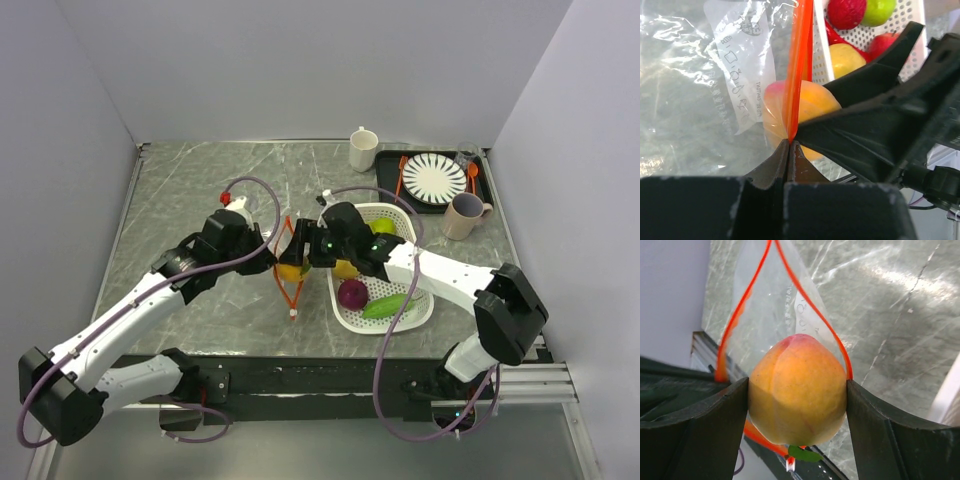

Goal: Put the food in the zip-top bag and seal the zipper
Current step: Place the fake fruit in the zipper food storage bag.

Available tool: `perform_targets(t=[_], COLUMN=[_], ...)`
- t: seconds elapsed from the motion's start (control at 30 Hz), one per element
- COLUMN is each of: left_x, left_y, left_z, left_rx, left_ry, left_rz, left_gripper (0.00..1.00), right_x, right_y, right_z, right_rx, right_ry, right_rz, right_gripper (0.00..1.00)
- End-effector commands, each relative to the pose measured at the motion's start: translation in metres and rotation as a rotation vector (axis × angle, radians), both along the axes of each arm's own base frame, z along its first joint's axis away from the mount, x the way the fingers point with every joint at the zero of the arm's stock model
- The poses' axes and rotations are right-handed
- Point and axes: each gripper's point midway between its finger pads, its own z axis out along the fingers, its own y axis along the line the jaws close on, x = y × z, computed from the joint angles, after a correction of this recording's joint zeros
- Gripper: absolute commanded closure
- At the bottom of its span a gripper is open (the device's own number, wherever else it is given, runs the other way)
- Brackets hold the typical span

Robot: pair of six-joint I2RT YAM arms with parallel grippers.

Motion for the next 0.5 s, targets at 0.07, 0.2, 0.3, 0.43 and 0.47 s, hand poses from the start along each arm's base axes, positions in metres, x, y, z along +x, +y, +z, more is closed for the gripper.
perform_targets(t=[0.07, 0.2, 0.3, 0.43, 0.47], left_x=[0.002, 0.002, 0.003, 0.003, 0.003], left_y=[-0.010, -0.010, -0.007, -0.005, -0.005], left_z=[0.044, 0.050, 0.050, 0.050, 0.050], left_rx=[-0.096, -0.118, -0.106, -0.098, -0.100], left_ry=[-0.084, -0.102, -0.105, -0.102, -0.102], left_rz=[-0.024, -0.016, -0.001, 0.005, 0.006], left_gripper=[0.99, 0.99, 0.99, 0.99, 0.99], right_x=[0.010, 0.013, 0.009, 0.007, 0.007], right_y=[0.005, 0.004, 0.008, 0.003, 0.002], right_z=[0.011, 0.013, 0.017, 0.030, 0.032], right_rx=[-0.057, -0.120, -0.102, -0.076, -0.073], right_ry=[-0.041, -0.061, -0.071, -0.105, -0.113], right_rz=[-0.008, -0.041, -0.030, -0.040, -0.044], right_gripper=[0.40, 0.39, 0.24, 0.09, 0.07])
